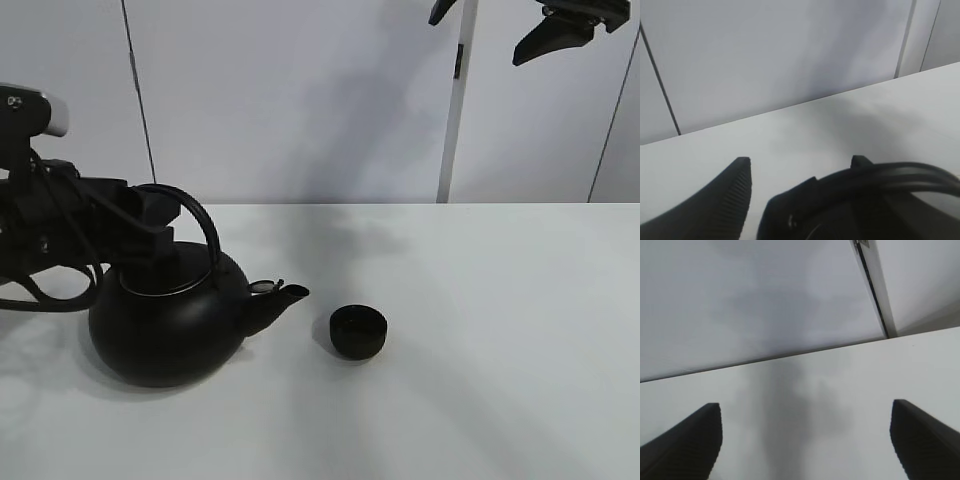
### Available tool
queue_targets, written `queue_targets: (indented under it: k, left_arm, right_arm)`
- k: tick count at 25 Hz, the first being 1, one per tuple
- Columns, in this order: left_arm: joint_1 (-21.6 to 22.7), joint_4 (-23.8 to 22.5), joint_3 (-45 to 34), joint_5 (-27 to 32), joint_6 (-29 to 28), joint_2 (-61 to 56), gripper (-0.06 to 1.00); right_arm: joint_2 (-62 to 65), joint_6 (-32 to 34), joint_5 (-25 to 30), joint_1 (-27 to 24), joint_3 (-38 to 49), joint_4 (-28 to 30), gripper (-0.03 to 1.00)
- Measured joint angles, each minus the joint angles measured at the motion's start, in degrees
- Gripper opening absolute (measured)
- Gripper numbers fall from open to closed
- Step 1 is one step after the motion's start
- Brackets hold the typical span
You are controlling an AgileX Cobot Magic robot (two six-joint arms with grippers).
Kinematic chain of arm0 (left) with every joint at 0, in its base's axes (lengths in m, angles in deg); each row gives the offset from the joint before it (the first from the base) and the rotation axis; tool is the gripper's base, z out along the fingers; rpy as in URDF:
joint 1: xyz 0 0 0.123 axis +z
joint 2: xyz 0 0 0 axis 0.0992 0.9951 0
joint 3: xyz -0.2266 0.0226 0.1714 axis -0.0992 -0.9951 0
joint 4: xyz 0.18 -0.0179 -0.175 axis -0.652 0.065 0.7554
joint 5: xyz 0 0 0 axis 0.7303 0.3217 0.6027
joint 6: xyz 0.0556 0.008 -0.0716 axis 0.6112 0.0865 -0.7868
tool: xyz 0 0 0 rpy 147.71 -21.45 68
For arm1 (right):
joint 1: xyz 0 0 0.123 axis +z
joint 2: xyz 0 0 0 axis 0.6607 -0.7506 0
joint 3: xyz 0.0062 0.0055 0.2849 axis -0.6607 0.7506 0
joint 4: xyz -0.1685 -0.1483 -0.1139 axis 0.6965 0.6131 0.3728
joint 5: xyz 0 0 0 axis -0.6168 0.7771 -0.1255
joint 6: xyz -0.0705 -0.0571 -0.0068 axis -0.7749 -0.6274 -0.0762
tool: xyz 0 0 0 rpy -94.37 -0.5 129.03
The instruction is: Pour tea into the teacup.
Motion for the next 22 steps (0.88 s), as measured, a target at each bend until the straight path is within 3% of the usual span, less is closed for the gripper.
queue_targets:
  k: [11, 17, 22]
  left_arm:
    - [0.0, -1.3, -2.6, -0.8, -0.2, -1.7, 0.43]
    - [0.0, -1.8, -2.8, -0.9, -0.2, -2.0, 0.57]
    - [0.0, -2.7, -3.1, 0.3, -0.2, -3.3, 0.60]
  right_arm:
    - [0.0, 0.0, 0.0, 0.0, 0.0, 0.0, 0.63]
    - [0.0, 0.0, 0.0, 0.0, 0.0, 0.0, 0.63]
    - [0.0, 0.0, 0.0, 0.0, 0.0, 0.0, 0.63]
